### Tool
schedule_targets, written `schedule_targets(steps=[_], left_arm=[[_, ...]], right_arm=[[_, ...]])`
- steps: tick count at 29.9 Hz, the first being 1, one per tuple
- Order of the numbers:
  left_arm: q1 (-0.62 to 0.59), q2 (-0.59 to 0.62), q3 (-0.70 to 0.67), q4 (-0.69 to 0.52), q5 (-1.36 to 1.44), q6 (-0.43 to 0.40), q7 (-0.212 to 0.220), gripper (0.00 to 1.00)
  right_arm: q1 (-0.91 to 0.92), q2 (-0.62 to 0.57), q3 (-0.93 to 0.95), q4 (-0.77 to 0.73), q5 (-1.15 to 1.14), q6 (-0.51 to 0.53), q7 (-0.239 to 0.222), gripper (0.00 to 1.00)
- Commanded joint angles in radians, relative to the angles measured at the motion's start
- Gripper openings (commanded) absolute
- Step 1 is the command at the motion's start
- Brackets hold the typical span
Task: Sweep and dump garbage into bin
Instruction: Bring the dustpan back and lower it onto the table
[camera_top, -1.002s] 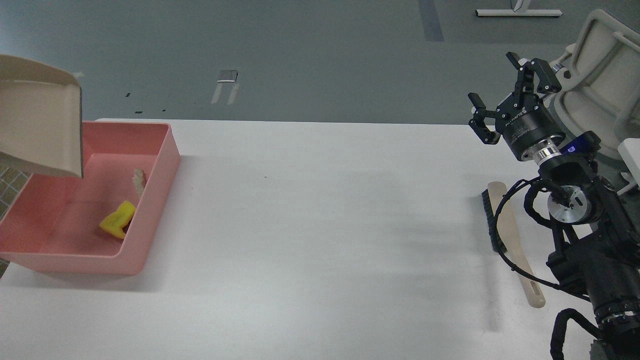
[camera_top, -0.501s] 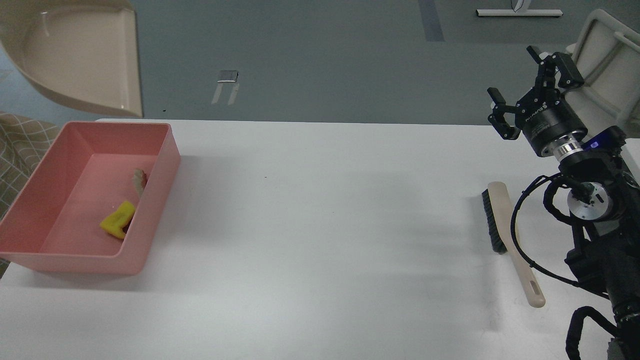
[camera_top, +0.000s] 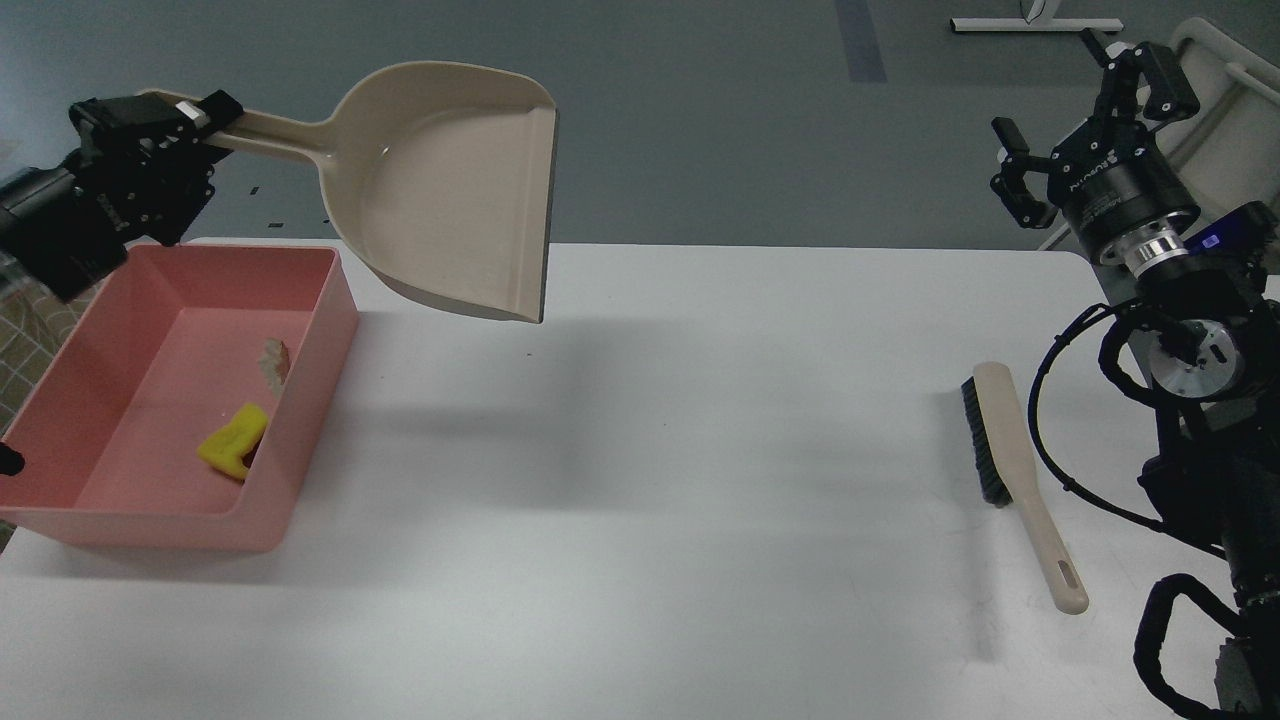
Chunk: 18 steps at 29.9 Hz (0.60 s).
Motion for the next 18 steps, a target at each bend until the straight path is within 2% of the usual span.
schedule_targets(steps=[1,5,8,13,18], left_arm=[[-0.005,-0.067,0.061,-0.001,0.008,0.035,0.008,0.12],[-0.017,-0.139,0.153,-0.007,0.069,0.142,0.008,0.12],[-0.011,-0.224,0.167,-0.027,0.096,0.162,0.023,0.12],[-0.013,-0.271,0.214,-0.043,0.108,0.219,0.068,0.12],[-0.017,-0.313,0.251,-0.057,0.157,0.256,0.092,0.12]], right_arm=[[0.014,0.009,0.001,-0.004,0.006,0.0,0.002,1.0],[0.033,0.037,-0.002,-0.006,0.053,0.0,0.002,1.0],[0.034,0.037,0.001,-0.006,0.06,0.0,0.002,1.0],[0.036,0.032,0.001,-0.006,0.087,0.0,0.0,1.0],[0.03,0.027,-0.007,-0.006,0.136,0.0,-0.014,1.0]])
